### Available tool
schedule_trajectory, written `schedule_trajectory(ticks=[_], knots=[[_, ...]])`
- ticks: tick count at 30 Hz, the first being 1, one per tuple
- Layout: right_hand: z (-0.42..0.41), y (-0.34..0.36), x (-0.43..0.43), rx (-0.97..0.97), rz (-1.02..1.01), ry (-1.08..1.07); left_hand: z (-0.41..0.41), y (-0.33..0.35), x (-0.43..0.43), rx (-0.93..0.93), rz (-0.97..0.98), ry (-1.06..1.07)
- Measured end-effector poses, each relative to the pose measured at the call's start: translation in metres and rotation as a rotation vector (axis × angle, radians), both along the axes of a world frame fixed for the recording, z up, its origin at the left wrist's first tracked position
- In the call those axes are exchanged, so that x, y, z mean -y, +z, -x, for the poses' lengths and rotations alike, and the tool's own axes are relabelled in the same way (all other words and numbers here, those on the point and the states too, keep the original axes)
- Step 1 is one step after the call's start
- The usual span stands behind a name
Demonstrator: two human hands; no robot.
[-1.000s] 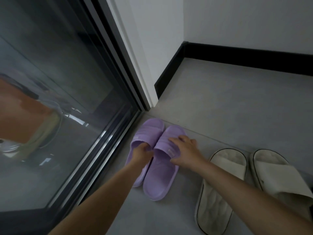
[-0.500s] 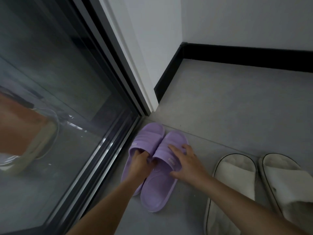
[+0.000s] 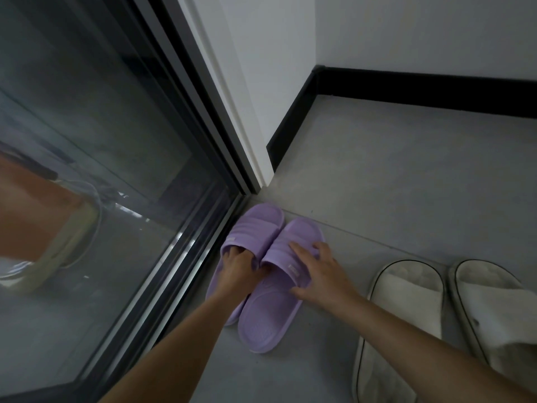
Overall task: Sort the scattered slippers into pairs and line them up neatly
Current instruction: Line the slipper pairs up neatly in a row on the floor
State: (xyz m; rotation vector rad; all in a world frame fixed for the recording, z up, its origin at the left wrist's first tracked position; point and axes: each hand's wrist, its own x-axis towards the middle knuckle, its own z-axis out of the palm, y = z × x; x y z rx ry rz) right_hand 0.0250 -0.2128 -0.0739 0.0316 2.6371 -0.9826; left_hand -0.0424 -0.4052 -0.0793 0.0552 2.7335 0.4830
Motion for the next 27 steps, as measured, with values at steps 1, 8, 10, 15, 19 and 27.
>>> schedule_trajectory(ticks=[1, 8, 10, 15, 19, 27], knots=[[-0.001, 0.0, 0.0, 0.0, -0.003, 0.006, 0.0, -0.001, 0.0, -0.007, 0.007, 0.002], [0.001, 0.004, -0.001, 0.015, -0.015, 0.059, -0.003, -0.004, 0.0, -0.085, 0.071, -0.043], [0.002, 0.004, 0.0, 0.019, -0.012, 0.064, -0.006, -0.004, -0.001, -0.128, 0.095, -0.038], [0.006, 0.006, 0.004, 0.036, -0.031, 0.084, -0.008, -0.001, 0.002, -0.112, 0.08, -0.008], [0.002, 0.016, -0.004, 0.07, -0.043, 0.127, -0.009, 0.004, 0.001, -0.085, 0.058, 0.006], [-0.045, 0.06, -0.147, 0.005, -0.376, 0.152, -0.041, 0.036, -0.005, -0.377, 0.099, -0.233]])
